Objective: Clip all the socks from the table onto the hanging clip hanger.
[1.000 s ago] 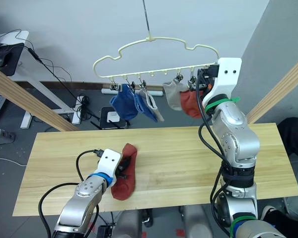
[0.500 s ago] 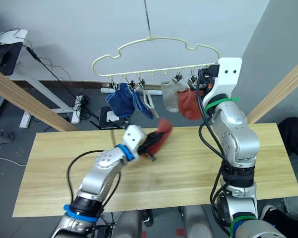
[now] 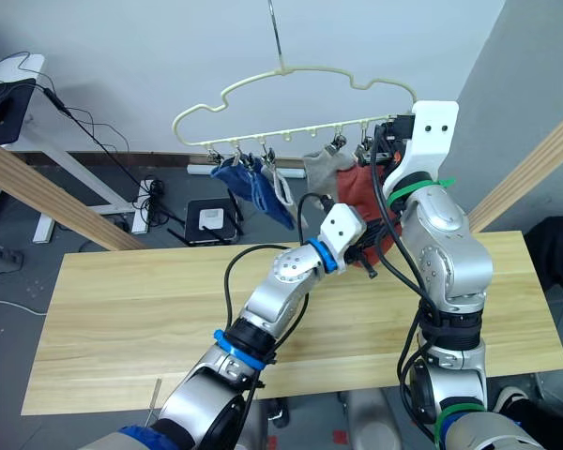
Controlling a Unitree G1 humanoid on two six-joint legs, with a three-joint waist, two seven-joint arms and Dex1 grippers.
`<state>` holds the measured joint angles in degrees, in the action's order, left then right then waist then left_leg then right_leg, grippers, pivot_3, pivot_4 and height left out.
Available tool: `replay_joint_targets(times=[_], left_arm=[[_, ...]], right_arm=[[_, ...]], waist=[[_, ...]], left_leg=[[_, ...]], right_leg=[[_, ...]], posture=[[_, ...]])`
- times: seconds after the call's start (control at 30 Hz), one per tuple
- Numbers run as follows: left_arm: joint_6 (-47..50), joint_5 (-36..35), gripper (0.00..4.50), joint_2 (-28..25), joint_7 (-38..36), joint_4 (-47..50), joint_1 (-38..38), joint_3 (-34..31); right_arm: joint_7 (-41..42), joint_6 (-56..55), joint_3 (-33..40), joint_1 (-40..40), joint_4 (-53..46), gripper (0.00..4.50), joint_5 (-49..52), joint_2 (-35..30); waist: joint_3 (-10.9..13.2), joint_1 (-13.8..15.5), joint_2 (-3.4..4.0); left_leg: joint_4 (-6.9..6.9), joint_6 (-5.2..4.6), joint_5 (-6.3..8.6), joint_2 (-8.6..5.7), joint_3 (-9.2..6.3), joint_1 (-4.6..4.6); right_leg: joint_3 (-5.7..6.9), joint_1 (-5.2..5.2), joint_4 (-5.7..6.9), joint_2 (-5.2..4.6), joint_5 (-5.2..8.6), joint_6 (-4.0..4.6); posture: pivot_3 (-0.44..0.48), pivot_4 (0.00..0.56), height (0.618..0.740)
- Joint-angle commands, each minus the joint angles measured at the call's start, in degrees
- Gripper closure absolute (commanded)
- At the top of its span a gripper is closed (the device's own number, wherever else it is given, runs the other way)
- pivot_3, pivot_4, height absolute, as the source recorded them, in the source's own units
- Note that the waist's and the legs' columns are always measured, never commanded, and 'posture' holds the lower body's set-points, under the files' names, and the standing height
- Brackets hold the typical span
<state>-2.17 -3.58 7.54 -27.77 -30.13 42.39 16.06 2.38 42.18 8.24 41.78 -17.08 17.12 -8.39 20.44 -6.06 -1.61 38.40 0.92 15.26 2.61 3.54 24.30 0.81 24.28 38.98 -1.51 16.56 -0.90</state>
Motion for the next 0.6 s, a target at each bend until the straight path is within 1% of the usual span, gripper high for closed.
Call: replay_joint_targets(times=[0.03, 0.13, 0.23, 0.37, 0.6], left_arm=[[-5.4, 1.7, 4.48, 3.9, 5.6, -5.0, 4.3, -1.9], [-8.1, 2.8, 4.48, 4.1, 8.9, -7.8, 6.1, -2.5], [-10.7, 3.9, 4.48, 3.8, 11.5, -8.5, 6.8, -2.8], [-12.8, 5.3, 4.48, 3.1, 13.0, -7.6, 6.7, -2.3], [-12.3, 6.5, 4.48, 2.2, 14.2, -6.9, 6.4, -2.8]], right_arm=[[-0.1, -0.1, 0.6, 0.7, -2.8, 4.5, 0.7, -0.5], [0.1, -0.1, 0.2, 0.7, -3.1, 4.5, 0.3, -0.8], [0.4, -0.3, -0.3, 0.6, -3.4, 4.5, -0.3, -1.5], [0.3, -0.3, -0.5, 0.5, -3.6, 4.5, 0.0, -1.7], [0.5, -0.8, -0.5, 0.7, -3.3, 4.5, -0.1, -2.2]], waist=[[0.0, -0.2, 0.0], [0.0, -0.4, 0.0], [0.0, -0.4, 0.0], [0.0, -0.4, 0.0], [0.0, -0.4, 0.0]], left_leg=[[0.0, 0.0, 0.0, 0.0, 0.0, 0.0], [0.01, -0.01, 0.0, 0.0, 0.0, 0.0], [0.01, 0.01, -0.01, 0.0, 0.01, 0.0], [0.02, 0.02, -0.01, 0.0, 0.02, 0.04], [0.13, 0.02, -0.02, 0.01, 0.02, 0.04]], right_leg=[[0.0, 0.01, 0.01, 0.0, 0.0, 0.0], [0.0, 0.01, 0.03, 0.0, 0.0, 0.0], [0.01, 0.0, 0.02, 0.0, 0.0, 0.0], [0.02, 0.01, 0.0, -0.01, 0.0, 0.0], [0.02, 0.01, 0.06, -0.02, 0.0, 0.0]], posture=[[-0.242, 0.342, 0.74], [-0.245, 0.342, 0.74], [-0.245, 0.343, 0.74], [-0.242, 0.344, 0.74], [-0.242, 0.344, 0.74]])
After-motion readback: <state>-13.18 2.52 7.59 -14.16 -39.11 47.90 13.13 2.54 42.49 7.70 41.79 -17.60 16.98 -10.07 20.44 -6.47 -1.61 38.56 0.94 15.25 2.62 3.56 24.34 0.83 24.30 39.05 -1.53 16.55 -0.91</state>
